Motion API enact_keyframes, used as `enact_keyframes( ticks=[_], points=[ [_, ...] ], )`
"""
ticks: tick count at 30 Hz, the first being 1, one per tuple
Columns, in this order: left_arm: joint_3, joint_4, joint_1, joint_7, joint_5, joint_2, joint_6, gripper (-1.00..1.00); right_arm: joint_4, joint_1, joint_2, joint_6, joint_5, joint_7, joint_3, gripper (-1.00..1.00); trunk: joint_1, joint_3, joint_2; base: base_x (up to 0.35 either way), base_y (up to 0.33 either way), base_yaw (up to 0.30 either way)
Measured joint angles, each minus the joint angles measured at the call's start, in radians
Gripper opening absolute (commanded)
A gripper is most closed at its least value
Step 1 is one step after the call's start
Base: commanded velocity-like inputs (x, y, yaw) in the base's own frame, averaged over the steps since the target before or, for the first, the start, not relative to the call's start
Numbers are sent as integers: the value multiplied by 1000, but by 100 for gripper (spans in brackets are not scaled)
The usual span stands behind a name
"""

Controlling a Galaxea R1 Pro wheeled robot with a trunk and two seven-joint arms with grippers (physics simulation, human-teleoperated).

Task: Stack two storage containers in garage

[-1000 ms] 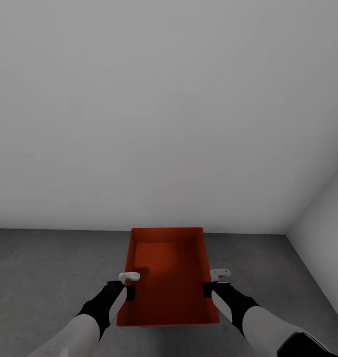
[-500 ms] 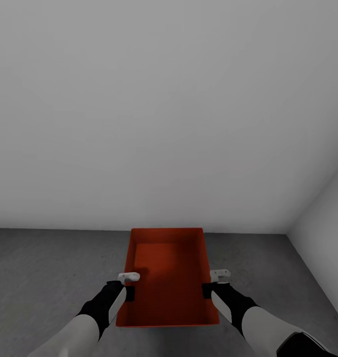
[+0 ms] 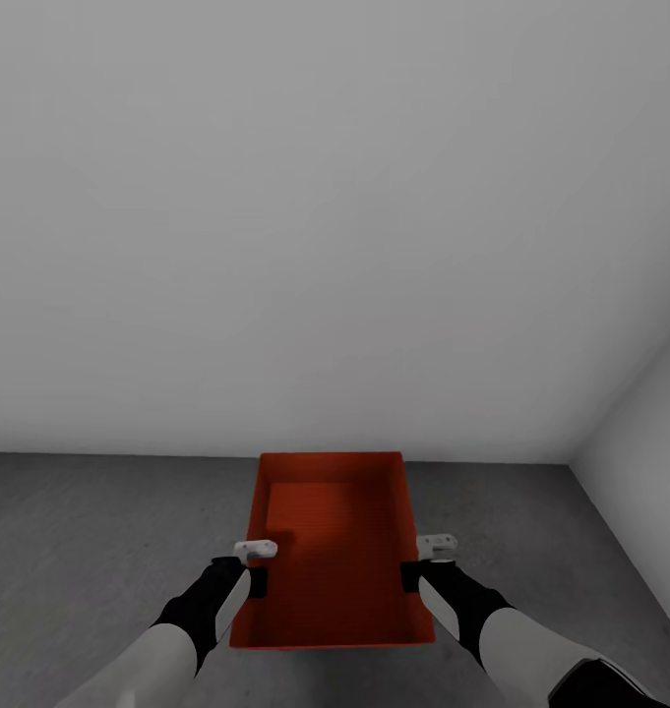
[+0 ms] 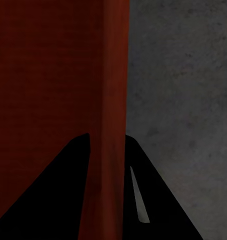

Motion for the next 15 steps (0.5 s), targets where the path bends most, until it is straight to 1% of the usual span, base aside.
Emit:
enact_keyframes(
  ticks=[3, 15],
  points=[
    [0, 0, 0, 0, 0, 0, 0, -100, 0, 0, 0, 0, 0, 0, 0, -100, 12, -9, -21, 0, 0, 0],
    [-1, 0, 0, 1, 2, 0, -1, -100, -1, 0, -1, 0, -1, 0, 1, -100, 12, -10, -21, 0, 0, 0]
  ],
)
